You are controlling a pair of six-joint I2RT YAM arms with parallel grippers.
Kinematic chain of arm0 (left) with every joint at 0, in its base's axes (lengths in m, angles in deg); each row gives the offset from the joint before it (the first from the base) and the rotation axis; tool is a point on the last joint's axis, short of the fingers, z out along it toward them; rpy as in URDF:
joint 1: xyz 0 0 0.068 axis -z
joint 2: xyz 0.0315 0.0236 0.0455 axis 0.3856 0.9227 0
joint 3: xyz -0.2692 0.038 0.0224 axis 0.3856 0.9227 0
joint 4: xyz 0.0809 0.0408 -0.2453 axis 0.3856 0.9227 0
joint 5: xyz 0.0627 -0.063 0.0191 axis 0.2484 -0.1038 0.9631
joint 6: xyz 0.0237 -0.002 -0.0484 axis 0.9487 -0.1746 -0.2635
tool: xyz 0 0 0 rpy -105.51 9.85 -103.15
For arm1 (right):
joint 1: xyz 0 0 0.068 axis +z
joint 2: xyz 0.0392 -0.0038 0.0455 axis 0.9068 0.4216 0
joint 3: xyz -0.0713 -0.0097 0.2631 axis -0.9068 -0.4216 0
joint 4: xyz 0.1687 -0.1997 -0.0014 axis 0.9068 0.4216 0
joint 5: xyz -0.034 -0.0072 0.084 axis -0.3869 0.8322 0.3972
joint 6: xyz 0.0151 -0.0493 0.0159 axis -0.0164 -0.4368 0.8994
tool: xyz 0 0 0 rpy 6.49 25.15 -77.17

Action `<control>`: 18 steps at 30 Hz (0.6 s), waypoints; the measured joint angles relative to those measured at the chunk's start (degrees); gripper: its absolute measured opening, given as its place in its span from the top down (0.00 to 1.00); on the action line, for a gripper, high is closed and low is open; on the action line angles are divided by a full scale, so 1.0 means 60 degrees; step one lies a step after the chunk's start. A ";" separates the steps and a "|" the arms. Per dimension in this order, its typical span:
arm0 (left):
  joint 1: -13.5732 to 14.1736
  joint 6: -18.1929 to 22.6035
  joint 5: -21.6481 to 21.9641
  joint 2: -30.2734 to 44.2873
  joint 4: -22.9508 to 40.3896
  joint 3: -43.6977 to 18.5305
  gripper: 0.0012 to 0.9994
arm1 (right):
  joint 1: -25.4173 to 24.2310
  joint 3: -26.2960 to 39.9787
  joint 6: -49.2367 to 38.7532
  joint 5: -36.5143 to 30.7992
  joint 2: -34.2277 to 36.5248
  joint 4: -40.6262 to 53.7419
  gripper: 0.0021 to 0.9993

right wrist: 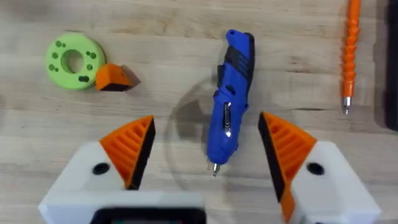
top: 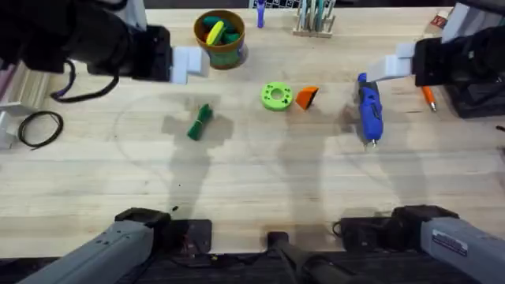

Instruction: Pick up the gripper from the table and insert it into the empty holder that is missing its gripper. Then pick up a screw, insert it into the mounting hole, and use the screwdriver to tighten it. Finally, clean up the table by picking up the vegetable and placing it into the bucket.

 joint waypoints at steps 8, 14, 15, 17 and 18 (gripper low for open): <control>-0.0131 0.0003 0.0194 -0.0578 -0.3441 0.1105 0.01 | 0.0000 0.0000 0.0000 0.0000 0.0000 0.0000 0.01; -0.0164 0.0000 0.0041 -0.2281 -0.6285 0.3842 0.01 | 0.0000 0.0000 0.0000 0.0000 0.0000 -0.0003 0.01; -0.0164 -0.0005 -0.0022 -0.2566 -0.6755 0.4296 0.01 | 0.0000 0.0000 0.0000 0.0000 0.0000 0.0000 0.01; -0.0164 -0.0007 -0.0234 -0.3183 -0.7707 0.5257 0.01 | 0.0000 0.0000 0.0000 0.0000 0.0000 0.0000 0.01; -0.0164 -0.0004 -0.0375 -0.3525 -0.8236 0.5770 0.01 | 0.0000 0.0000 0.0000 0.0000 0.0000 0.0000 0.01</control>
